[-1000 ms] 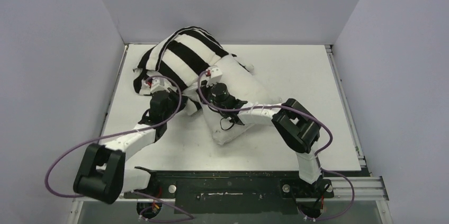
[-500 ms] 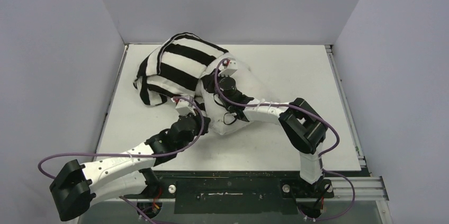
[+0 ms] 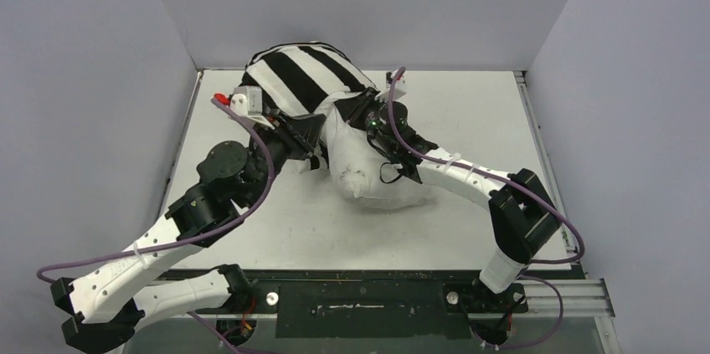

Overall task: Put the pillow into the pillowcase
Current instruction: Stuff the pillow into the pillowcase.

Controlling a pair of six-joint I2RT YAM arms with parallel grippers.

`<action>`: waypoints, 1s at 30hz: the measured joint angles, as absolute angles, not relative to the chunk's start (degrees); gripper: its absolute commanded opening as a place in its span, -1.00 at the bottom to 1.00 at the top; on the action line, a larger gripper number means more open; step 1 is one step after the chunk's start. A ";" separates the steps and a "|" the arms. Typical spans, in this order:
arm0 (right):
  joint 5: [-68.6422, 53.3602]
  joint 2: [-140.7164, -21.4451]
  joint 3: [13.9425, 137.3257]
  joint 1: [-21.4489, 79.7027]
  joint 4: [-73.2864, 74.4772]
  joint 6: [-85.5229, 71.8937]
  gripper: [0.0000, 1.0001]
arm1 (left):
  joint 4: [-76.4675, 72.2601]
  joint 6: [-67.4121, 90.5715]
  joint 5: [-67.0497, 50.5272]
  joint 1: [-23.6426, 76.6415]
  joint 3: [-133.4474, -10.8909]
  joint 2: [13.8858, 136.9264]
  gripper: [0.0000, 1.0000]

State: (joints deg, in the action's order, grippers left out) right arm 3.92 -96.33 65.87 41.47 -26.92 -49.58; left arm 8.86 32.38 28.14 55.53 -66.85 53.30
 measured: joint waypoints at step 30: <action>-4.82 -98.48 62.50 38.15 -35.48 -59.29 -1.00 | -17.32 35.44 -9.85 17.41 -37.32 69.63 -1.00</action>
